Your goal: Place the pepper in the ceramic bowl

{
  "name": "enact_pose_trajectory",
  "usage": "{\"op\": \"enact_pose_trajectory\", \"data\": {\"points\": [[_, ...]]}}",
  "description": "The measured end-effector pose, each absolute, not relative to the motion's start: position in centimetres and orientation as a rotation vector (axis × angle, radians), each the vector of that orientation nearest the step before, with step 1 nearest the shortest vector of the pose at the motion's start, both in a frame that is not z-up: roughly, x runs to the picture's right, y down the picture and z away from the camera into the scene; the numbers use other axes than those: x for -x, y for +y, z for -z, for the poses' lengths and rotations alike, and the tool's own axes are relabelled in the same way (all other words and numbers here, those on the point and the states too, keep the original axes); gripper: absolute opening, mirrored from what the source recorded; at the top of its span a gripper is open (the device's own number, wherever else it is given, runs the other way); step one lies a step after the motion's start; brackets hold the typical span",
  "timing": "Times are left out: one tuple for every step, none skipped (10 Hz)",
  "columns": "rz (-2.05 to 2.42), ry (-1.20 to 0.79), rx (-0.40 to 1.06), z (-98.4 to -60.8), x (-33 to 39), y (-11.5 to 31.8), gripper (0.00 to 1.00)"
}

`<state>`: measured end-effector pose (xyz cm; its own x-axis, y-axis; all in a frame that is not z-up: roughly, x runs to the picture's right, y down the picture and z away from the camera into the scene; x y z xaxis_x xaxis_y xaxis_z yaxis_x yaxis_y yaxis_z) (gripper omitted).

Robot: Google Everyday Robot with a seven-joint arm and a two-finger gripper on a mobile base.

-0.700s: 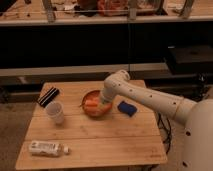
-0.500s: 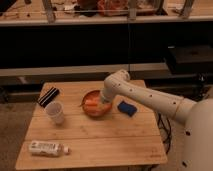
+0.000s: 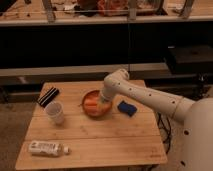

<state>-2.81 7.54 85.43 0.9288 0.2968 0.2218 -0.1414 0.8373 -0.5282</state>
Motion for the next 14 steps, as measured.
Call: {"op": "enact_pose_trajectory", "data": {"points": [[-0.235,-0.304,0.532,-85.43,2.9,7.49,0.06],[-0.234,-0.304,0.533,-85.44,2.98,7.45,0.06],[-0.234,-0.302,0.534,-85.47,2.94,7.44,0.06],[-0.235,-0.302,0.535,-85.47,2.92,7.33,0.06],[-0.235,-0.302,0.536,-85.49,2.92,7.28,0.06],[-0.234,-0.302,0.539,-85.55,2.99,7.34,0.06],[-0.234,-0.302,0.54,-85.52,3.05,7.25,0.06],[-0.234,-0.301,0.541,-85.54,3.03,7.21,0.06],[-0.235,-0.302,0.542,-85.56,3.02,7.15,0.06],[-0.235,-0.301,0.543,-85.57,3.02,7.1,0.06],[-0.234,-0.302,0.544,-85.58,3.1,7.05,0.06],[-0.234,-0.301,0.544,-85.58,3.12,7.01,0.06],[-0.234,-0.302,0.545,-85.58,3.14,6.95,0.06],[-0.235,-0.302,0.547,-85.61,3.14,6.92,0.06]]}}
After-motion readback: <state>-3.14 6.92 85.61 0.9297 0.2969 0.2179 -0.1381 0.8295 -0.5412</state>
